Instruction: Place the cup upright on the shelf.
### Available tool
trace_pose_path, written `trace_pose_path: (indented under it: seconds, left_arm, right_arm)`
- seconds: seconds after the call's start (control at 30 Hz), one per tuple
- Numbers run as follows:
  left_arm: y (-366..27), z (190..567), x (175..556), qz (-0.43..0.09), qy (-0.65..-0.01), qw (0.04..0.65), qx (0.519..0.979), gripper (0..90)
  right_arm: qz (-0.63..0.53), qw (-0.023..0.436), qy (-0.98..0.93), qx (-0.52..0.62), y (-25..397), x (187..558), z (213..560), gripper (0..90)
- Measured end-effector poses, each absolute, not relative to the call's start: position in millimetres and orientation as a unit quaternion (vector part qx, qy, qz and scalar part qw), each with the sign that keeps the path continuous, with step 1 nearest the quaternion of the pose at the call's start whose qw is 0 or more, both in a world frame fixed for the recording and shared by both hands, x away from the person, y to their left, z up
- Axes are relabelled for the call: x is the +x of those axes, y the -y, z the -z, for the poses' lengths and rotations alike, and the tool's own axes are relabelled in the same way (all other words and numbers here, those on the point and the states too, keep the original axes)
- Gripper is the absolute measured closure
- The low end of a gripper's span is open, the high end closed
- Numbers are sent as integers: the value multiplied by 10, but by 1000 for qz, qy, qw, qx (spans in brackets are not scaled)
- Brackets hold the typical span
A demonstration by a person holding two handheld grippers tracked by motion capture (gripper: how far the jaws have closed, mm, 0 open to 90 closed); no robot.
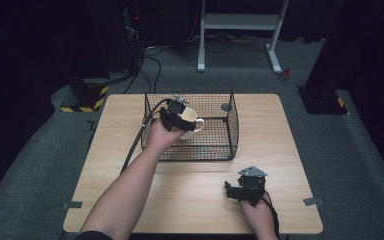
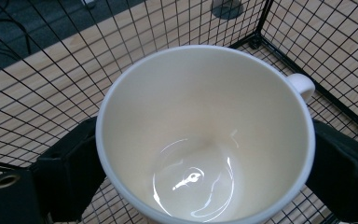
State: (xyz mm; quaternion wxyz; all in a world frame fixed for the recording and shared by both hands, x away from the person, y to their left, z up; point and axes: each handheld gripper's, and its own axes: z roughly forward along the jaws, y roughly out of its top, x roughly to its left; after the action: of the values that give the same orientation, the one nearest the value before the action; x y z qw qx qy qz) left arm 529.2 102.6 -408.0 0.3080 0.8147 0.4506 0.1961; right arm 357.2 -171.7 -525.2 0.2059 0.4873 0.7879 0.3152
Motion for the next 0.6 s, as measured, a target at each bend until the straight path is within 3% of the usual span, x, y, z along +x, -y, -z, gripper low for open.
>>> trace_pose_path:
  seconds: [0.6]
  left_arm:
    - [-954, 4241, 5404, -162, -472, 248, 830, 99]
  right_arm:
    - [-315, 206, -789, 485, 1717, 3572, 5253, 88]
